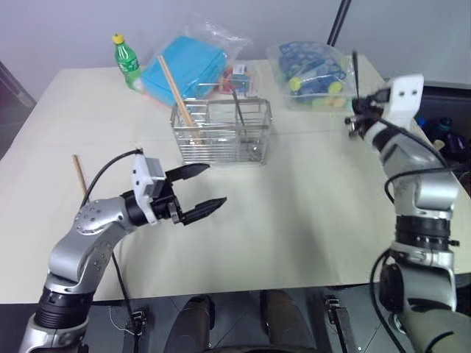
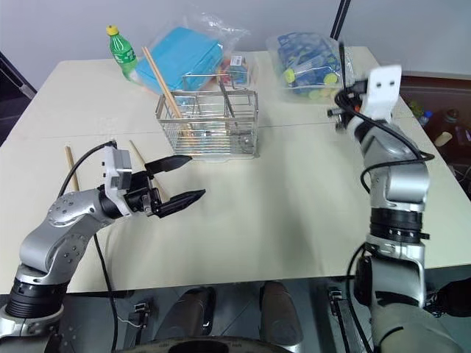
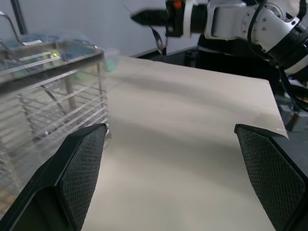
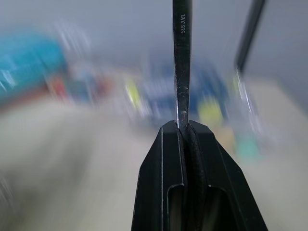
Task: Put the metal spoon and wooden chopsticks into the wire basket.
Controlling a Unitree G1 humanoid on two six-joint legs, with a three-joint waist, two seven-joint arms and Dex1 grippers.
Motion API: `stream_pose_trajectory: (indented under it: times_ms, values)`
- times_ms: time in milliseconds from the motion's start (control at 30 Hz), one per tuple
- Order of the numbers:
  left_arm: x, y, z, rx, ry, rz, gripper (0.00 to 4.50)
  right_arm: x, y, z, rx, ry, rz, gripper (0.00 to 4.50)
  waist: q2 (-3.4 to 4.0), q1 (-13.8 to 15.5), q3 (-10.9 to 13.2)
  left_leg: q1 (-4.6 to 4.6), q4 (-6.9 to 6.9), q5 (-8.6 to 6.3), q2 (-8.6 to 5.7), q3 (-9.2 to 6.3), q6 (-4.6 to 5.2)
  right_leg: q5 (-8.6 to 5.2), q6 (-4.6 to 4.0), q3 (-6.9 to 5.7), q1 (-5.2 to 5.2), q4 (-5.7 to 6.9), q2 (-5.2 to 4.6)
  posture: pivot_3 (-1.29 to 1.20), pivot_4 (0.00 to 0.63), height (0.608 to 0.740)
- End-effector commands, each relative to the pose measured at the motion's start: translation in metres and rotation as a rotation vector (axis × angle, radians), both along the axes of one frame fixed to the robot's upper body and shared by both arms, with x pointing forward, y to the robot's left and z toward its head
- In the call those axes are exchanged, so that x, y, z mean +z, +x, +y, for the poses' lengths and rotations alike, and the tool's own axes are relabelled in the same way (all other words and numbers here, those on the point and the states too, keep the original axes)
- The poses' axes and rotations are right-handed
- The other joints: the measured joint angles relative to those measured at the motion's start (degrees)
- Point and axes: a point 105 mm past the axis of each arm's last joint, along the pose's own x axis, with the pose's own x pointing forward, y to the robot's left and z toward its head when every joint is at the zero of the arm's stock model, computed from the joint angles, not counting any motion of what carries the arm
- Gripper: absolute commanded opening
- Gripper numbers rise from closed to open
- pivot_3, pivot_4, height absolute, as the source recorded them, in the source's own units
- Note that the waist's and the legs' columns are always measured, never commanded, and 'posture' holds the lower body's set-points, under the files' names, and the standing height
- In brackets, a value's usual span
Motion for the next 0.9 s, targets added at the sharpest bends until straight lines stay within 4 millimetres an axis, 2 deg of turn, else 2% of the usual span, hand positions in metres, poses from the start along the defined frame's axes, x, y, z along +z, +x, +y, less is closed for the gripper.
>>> stream_pose_trajectory:
  times_ms: [33, 167, 333, 500, 900]
  values:
    - [0.012, 0.001, 0.01, 0.038, 0.003, -0.04, 4.5, 0.053, -0.011, 0.031, 0.086, 0.053, -0.24, 0.03, 0.0, 0.0, 0.0, 0.0, 0.0, 0.0, 0.0, 0.0, 0.0, 0.0, 0.0, 0.0, 0.0, 0.0, 0.0, 0.0, 0.15, 0.74]
    - [0.017, 0.006, 0.019, 0.1, 0.013, -0.063, 4.5, 0.071, -0.017, 0.067, 0.241, 0.162, -0.353, 0.03, 0.02, -0.1, 0.0, 0.03, -0.03, 0.0, 0.03, -0.03, 0.0, 0.01, -0.02, 0.0, -0.03, 0.03, 0.03, 0.0, 0.15, 0.74]
    - [0.021, 0.012, 0.025, 0.214, 0.007, -0.11, 4.5, 0.062, -0.012, 0.112, 0.413, 0.263, -0.354, 0.03, 0.03, -0.1, 0.0, 0.04, -0.02, 0.0, 0.03, -0.04, 0.0, 0.05, -0.08, 0.0, -0.03, 0.05, 0.04, 0.0, 0.15, 0.74]
    - [0.019, 0.011, 0.033, 0.318, -0.003, -0.12, 4.5, 0.05, -0.005, 0.145, 0.516, 0.279, -0.324, 0.03, 0.05, -0.1, 0.0, 0.04, -0.04, 0.0, 0.03, -0.04, -0.01, 0.07, -0.11, 0.0, -0.08, 0.09, 0.04, 0.0, 0.15, 0.74]
    - [0.015, 0.003, 0.038, 0.444, -0.047, -0.105, 4.5, 0.022, 0.005, 0.181, 0.62, 0.311, -0.239, 0.03, 0.06, -0.2, 0.0, 0.04, -0.05, 0.01, 0.03, -0.03, -0.01, 0.09, -0.14, 0.0, -0.13, 0.14, 0.05, 0.0, 0.15, 0.74]
